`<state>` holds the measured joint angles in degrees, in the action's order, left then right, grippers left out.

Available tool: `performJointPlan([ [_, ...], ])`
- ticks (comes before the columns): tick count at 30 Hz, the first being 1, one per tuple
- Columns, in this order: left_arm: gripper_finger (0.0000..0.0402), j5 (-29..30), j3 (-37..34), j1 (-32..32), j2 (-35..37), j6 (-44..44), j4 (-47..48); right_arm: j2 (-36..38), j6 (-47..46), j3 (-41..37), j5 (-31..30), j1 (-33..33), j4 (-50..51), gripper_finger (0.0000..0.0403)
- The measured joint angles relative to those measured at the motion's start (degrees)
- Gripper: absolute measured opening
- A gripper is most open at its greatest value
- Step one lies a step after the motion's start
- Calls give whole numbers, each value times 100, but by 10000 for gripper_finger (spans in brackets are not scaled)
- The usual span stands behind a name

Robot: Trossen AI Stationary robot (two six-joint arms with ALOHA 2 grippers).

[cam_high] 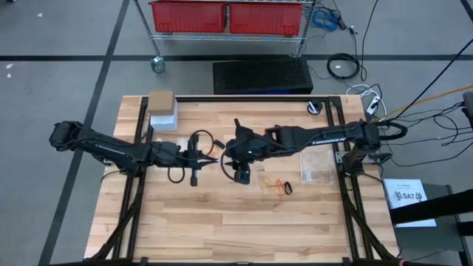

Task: Sort rubber bands
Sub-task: Open the top right transparent zip bag

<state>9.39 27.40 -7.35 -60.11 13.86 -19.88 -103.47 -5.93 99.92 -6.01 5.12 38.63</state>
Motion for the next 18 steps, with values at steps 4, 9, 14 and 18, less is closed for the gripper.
performJointPlan([
  [4,2,17,0,0,-86,-3,-20,-277,2,-2,8,-113,-102,133],
  [9,2,53,0,20,-121,-4,-24,-440,2,-2,157,-177,-176,132],
  [14,2,65,0,114,-121,-3,-6,-537,-26,-2,569,-197,-347,132],
  [18,2,34,0,140,-121,-3,-7,-584,-35,-2,575,-227,-419,123],
])
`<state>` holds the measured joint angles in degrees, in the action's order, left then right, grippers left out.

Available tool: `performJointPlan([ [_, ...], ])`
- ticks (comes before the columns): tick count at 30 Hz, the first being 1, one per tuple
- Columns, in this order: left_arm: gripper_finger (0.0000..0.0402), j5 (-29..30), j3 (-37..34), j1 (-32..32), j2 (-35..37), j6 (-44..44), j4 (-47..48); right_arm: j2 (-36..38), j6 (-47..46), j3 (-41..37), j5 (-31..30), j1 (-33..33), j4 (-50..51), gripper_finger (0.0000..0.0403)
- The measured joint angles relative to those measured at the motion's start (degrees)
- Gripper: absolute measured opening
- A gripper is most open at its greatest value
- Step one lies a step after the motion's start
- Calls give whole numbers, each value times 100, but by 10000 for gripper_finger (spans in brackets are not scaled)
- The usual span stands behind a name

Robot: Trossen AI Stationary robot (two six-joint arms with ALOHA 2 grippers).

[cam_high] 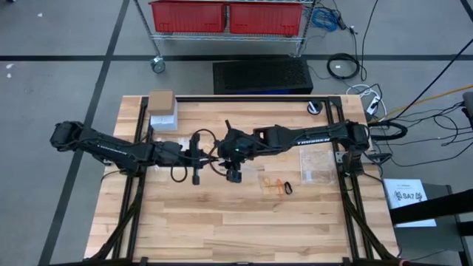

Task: Sort rubber bands
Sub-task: Open the top right transparent zip bag

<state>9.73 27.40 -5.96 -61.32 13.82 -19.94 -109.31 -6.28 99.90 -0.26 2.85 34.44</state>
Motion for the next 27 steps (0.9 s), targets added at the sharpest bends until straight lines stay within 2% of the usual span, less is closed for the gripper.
performJointPlan([
  [3,2,-26,0,0,0,0,-20,-1,-15,0,4,-53,0,99],
  [10,1,-25,0,36,1,0,-21,-1,7,2,20,-135,78,12],
  [14,1,-54,0,153,0,0,-26,7,-28,12,-10,-145,233,15],
  [27,1,-65,0,447,76,22,-80,337,-515,7,-149,-92,1737,14],
])
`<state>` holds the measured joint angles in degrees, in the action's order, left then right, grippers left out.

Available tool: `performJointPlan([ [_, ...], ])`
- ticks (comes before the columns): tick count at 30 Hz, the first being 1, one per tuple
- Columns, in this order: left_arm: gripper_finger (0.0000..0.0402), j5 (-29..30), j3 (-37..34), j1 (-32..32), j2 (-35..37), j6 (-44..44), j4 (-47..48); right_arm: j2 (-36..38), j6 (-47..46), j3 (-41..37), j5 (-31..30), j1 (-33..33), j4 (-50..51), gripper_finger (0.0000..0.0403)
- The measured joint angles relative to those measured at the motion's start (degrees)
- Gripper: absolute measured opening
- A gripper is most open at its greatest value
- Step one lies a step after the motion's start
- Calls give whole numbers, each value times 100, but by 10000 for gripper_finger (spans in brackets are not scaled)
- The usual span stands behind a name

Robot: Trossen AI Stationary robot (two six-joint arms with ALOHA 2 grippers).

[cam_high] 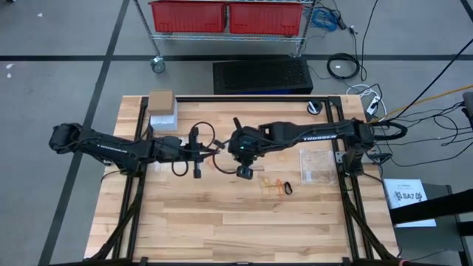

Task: Sort rubber bands
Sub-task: Open the top right transparent zip bag

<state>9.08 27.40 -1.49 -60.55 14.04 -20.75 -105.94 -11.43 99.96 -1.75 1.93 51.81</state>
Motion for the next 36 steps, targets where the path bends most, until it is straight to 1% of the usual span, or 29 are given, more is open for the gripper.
performJointPlan([
  [17,1,-142,0,220,20,26,34,53,-618,-4,-22,138,1476,13],
  [25,1,-289,0,259,17,24,29,120,-910,7,-63,346,1656,15],
  [27,1,-315,0,259,17,23,10,229,-1054,-3,-30,373,1610,24],
  [30,1,-264,0,277,27,20,17,428,-1201,-17,-32,388,1490,52],
  [34,1,-254,0,275,28,17,39,578,-1173,-10,-87,392,629,96],
  [36,1,-260,0,272,28,17,41,550,-996,-11,-130,379,163,112],
])
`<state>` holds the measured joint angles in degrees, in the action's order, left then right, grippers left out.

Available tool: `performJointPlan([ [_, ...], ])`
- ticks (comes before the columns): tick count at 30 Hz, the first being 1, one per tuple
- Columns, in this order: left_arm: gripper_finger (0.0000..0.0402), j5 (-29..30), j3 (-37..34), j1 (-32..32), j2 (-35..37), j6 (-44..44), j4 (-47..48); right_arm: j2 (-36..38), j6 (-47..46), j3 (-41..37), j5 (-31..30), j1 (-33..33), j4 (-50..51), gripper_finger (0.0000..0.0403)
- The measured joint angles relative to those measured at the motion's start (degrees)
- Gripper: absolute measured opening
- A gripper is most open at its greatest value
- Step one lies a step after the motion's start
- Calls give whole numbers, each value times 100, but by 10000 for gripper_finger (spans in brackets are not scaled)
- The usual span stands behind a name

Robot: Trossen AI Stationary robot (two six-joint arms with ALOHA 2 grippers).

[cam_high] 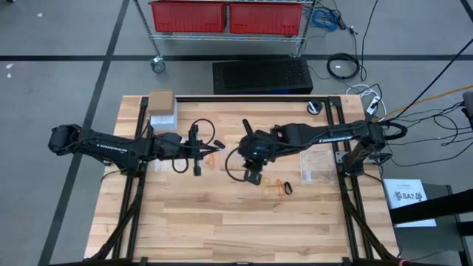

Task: Sort rubber bands
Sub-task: Open the top right transparent zip bag

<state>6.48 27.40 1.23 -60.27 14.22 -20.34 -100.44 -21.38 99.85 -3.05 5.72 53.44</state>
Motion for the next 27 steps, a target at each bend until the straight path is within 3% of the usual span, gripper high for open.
performJointPlan([
  [4,1,-25,0,-1,-1,-1,12,-94,418,-1,-577,-4,-452,107],
  [7,1,-46,0,-2,-2,-2,15,-143,600,-2,-1024,-28,-482,63],
  [10,1,-50,0,-2,-2,-5,18,-250,690,0,-1040,-83,-553,12],
  [27,1,-66,0,-2,-7,-33,30,-434,752,0,-1192,-192,-442,0],
])
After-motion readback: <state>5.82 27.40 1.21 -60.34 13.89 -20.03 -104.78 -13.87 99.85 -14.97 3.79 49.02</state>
